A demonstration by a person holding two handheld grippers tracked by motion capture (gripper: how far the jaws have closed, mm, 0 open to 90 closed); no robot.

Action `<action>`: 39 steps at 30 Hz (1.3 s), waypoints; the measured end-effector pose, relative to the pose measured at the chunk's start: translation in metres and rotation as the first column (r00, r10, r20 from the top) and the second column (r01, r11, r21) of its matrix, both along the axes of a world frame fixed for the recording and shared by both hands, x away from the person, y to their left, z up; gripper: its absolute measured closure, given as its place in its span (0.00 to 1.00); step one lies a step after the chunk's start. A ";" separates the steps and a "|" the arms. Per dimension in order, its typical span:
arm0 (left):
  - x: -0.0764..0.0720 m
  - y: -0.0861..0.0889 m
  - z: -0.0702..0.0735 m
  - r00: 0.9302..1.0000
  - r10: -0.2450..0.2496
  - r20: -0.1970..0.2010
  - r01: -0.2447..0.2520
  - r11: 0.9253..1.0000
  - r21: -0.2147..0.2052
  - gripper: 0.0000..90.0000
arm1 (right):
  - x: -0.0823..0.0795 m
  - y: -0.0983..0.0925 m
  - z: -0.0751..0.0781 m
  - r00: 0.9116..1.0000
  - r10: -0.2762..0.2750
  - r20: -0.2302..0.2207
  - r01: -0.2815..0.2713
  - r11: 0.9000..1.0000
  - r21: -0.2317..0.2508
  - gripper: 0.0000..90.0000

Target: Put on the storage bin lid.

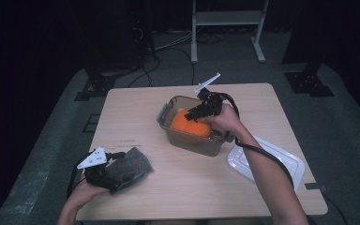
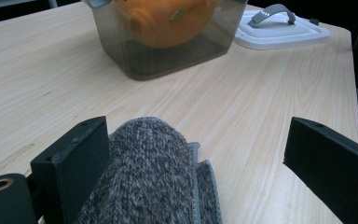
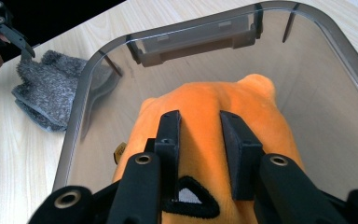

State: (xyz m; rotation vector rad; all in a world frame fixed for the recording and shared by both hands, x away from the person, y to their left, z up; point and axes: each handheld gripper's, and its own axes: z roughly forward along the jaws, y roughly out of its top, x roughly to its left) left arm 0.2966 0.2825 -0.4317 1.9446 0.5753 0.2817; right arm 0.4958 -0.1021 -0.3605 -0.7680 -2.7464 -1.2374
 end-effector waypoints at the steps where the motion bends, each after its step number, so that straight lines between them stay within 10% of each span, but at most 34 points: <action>1: 0.000 0.000 0.000 1.000 0.001 -0.002 -0.001 1.000 -0.002 0.07 | 0.000 0.001 0.000 1.000 0.002 -0.001 -0.002 1.000 -0.008 0.76; 39: 0.000 0.000 0.000 1.000 0.001 0.001 -0.001 1.000 -0.001 0.07 | -0.002 0.000 0.004 1.000 0.009 -0.017 -0.009 1.000 0.016 0.76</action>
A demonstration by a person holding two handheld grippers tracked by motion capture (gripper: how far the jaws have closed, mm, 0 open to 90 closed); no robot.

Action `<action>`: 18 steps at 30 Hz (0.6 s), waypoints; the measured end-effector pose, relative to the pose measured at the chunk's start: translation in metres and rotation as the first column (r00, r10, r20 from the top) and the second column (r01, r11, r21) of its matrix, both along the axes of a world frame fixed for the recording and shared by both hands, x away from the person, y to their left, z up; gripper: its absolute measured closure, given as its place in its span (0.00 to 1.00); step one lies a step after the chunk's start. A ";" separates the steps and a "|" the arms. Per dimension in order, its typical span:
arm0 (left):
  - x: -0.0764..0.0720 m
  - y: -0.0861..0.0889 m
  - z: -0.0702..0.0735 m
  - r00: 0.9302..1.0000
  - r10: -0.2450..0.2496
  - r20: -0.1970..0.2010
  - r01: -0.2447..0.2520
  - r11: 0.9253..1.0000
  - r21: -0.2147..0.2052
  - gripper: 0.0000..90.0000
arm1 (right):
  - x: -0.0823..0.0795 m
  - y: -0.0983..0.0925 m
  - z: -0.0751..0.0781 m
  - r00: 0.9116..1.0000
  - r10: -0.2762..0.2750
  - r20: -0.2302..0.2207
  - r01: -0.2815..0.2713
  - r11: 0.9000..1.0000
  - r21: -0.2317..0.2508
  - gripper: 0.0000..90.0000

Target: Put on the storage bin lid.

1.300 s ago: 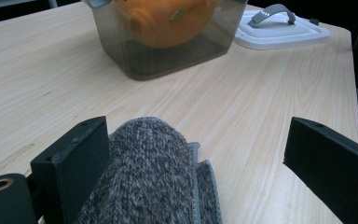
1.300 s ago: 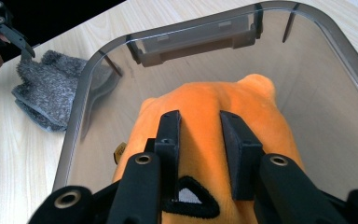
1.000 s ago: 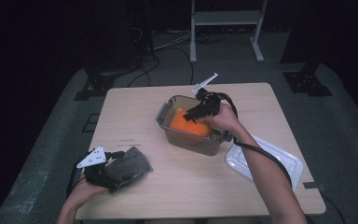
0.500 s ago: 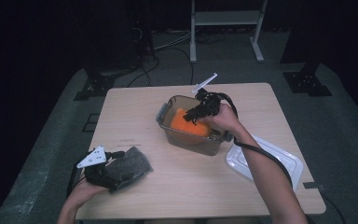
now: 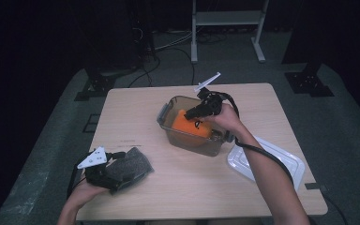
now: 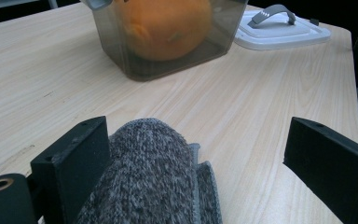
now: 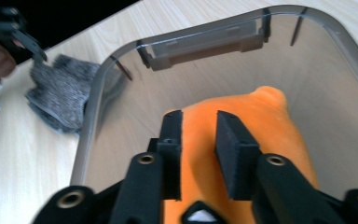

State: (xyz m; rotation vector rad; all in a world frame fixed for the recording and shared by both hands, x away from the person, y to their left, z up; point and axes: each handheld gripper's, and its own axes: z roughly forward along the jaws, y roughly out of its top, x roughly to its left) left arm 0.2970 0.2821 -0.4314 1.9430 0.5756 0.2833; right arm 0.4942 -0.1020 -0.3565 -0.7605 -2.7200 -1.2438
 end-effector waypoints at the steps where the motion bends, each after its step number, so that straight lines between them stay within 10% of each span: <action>1: 0.000 0.000 0.000 1.000 0.000 0.000 0.000 1.000 0.000 0.07 | 0.000 0.000 0.000 1.000 0.000 0.000 0.000 1.000 0.000 0.76; 18: 0.000 -0.001 0.000 1.000 -0.002 0.000 0.002 1.000 0.004 0.07 | -0.016 -0.027 0.025 0.999 -0.002 0.041 -0.001 0.998 0.059 0.66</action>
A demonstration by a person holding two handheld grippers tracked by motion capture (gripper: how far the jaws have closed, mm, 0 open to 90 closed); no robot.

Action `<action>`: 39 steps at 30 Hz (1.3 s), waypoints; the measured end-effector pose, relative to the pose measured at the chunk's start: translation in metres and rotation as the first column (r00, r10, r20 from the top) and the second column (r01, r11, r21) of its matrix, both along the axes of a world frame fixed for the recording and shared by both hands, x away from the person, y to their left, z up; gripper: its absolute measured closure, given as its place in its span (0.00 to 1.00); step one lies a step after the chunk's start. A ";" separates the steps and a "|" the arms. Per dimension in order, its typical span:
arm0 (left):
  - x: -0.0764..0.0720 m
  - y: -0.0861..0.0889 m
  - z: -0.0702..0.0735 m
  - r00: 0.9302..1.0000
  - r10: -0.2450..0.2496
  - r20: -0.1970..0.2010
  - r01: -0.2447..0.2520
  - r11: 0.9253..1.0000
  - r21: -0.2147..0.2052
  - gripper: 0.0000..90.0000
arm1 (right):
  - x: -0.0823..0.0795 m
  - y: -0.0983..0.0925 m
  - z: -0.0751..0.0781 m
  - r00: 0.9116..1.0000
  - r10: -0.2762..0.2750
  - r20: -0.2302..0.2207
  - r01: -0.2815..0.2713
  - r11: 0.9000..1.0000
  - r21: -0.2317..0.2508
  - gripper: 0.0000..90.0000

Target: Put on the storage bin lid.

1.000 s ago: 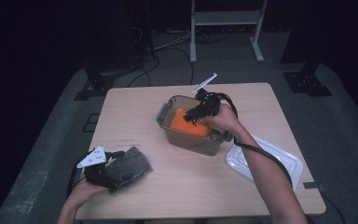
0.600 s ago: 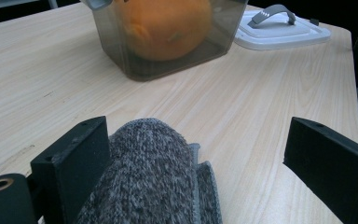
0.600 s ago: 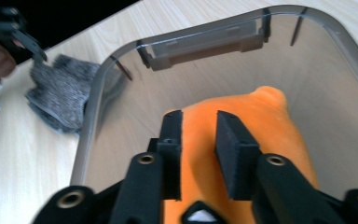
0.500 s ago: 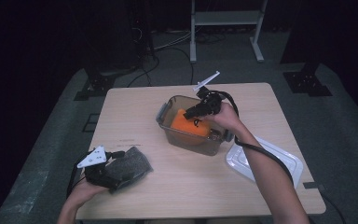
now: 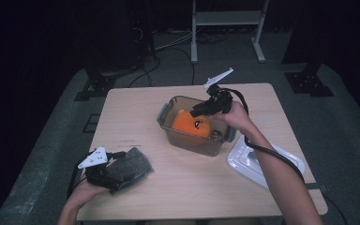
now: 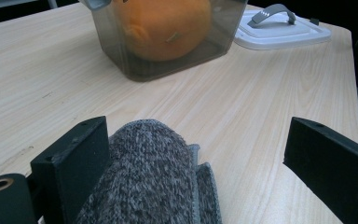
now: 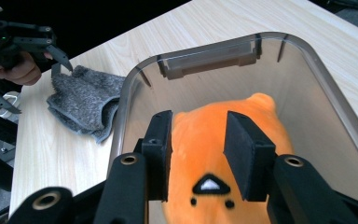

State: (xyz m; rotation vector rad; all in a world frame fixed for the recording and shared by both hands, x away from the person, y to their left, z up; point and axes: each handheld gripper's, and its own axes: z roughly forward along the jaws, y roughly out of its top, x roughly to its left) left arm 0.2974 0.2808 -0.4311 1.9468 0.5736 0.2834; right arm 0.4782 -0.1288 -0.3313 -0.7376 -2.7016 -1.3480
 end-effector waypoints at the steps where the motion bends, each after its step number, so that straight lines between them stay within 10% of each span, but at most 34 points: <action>1: 0.000 0.000 0.000 1.000 0.000 0.000 0.000 1.000 0.000 0.07 | 0.000 0.000 0.000 1.000 0.000 0.000 0.000 1.000 0.000 0.66; 24: 0.001 -0.005 -0.001 1.000 -0.005 -0.007 0.005 1.000 0.007 0.07 | -0.031 -0.073 0.020 0.997 -0.063 0.039 0.062 0.998 0.026 0.51; 39: 0.002 -0.005 -0.001 1.000 -0.002 -0.003 0.002 1.000 0.007 0.07 | -0.042 -0.114 0.003 0.995 -0.099 0.032 0.098 0.995 0.035 0.47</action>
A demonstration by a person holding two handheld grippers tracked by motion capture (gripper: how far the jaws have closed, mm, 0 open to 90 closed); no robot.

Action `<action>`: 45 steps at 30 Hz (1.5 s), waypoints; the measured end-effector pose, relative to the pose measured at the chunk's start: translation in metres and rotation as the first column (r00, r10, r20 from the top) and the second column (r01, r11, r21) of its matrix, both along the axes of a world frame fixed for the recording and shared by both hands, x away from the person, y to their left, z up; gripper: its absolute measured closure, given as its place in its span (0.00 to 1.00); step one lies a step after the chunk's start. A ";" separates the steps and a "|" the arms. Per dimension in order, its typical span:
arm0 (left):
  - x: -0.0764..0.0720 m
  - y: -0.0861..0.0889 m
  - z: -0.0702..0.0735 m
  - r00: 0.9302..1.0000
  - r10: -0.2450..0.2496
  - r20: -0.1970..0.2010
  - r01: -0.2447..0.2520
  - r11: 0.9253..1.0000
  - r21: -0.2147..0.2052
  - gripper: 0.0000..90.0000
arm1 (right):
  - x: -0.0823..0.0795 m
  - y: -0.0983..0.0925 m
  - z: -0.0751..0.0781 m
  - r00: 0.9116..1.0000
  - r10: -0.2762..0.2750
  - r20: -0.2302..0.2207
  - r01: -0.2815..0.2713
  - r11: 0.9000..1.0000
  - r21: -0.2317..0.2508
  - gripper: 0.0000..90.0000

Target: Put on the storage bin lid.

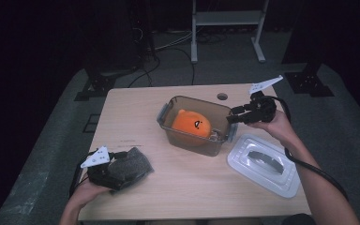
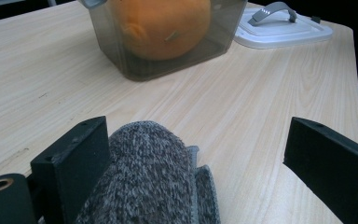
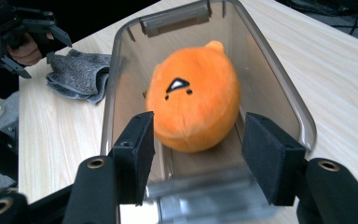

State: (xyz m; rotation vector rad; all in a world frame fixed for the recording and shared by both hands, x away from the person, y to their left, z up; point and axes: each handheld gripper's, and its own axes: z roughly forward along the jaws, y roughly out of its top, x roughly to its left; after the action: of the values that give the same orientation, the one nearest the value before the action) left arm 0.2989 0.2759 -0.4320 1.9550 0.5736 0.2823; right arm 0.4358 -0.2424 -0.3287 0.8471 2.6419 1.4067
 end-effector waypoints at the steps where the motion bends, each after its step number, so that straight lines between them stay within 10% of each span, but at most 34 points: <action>1: 0.000 -0.001 0.000 1.000 0.000 -0.003 0.000 1.000 0.002 0.07 | -0.002 -0.005 -0.003 1.000 -0.009 -0.003 0.009 1.000 0.006 0.46; 45: 0.000 -0.002 -0.002 1.000 0.011 -0.010 -0.011 1.000 0.004 0.07 | -0.060 -0.091 -0.092 0.986 -0.166 -0.030 0.167 0.986 0.027 0.39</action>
State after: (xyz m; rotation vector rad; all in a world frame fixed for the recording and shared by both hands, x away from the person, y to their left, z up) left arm 0.2985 0.2740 -0.4344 1.9589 0.5907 0.2804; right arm 0.3757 -0.3332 -0.4208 1.0705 2.5070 1.4058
